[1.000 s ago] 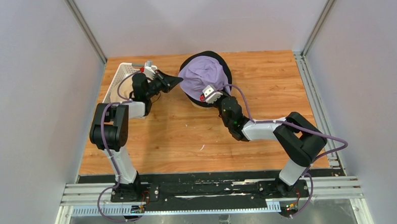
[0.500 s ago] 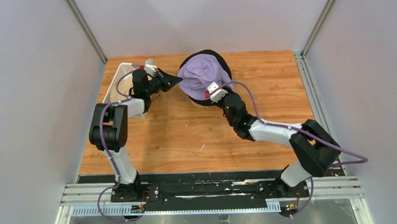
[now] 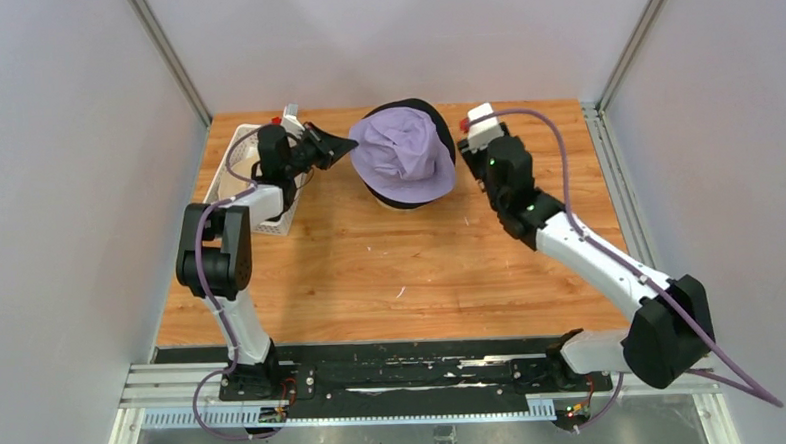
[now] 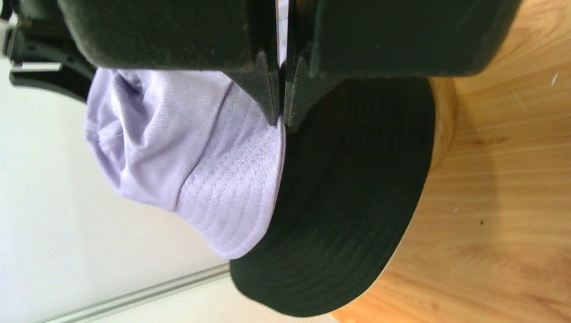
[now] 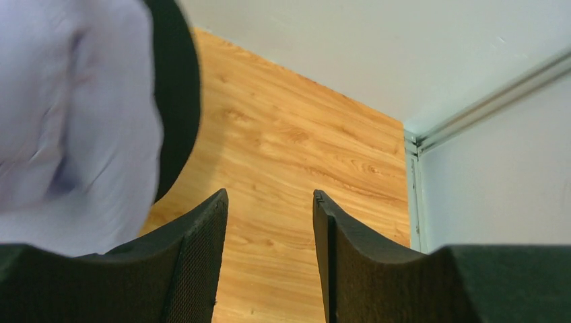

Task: Stack the hats
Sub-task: Stack the hat on the hat.

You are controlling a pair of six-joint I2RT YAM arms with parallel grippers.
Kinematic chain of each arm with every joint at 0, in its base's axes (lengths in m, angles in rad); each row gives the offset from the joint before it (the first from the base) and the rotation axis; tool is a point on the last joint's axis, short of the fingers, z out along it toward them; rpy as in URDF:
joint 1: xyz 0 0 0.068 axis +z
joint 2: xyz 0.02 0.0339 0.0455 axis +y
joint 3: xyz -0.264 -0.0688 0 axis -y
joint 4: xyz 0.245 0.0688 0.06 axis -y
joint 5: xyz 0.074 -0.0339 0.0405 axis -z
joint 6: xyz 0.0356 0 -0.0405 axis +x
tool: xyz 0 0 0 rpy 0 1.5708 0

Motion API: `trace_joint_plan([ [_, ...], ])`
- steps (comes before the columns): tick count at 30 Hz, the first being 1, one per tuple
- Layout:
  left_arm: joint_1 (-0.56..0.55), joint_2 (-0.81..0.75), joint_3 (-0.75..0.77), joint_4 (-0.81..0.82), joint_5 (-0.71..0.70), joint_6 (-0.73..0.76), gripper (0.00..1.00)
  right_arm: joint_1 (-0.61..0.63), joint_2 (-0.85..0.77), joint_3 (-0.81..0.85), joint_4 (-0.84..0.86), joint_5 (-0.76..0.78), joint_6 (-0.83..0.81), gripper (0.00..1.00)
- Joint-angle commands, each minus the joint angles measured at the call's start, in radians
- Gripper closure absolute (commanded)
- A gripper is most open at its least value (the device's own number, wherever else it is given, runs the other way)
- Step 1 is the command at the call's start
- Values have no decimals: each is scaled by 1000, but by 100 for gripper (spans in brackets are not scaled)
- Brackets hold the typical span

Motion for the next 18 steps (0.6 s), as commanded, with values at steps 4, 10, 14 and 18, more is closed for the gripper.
trace_joint_plan([
  [4, 11, 41, 91, -1, 54, -24, 99, -278, 5, 214, -306, -378, 348, 52],
  [10, 11, 100, 163, -35, 69, -28, 98, -422, 67, 259, -327, -672, 470, 53],
  [14, 11, 174, 237, -90, 79, -15, 99, -476, 97, 218, -248, -826, 550, 53],
  [18, 11, 212, 285, -117, 78, -7, 100, -494, 141, 209, -194, -923, 594, 54],
])
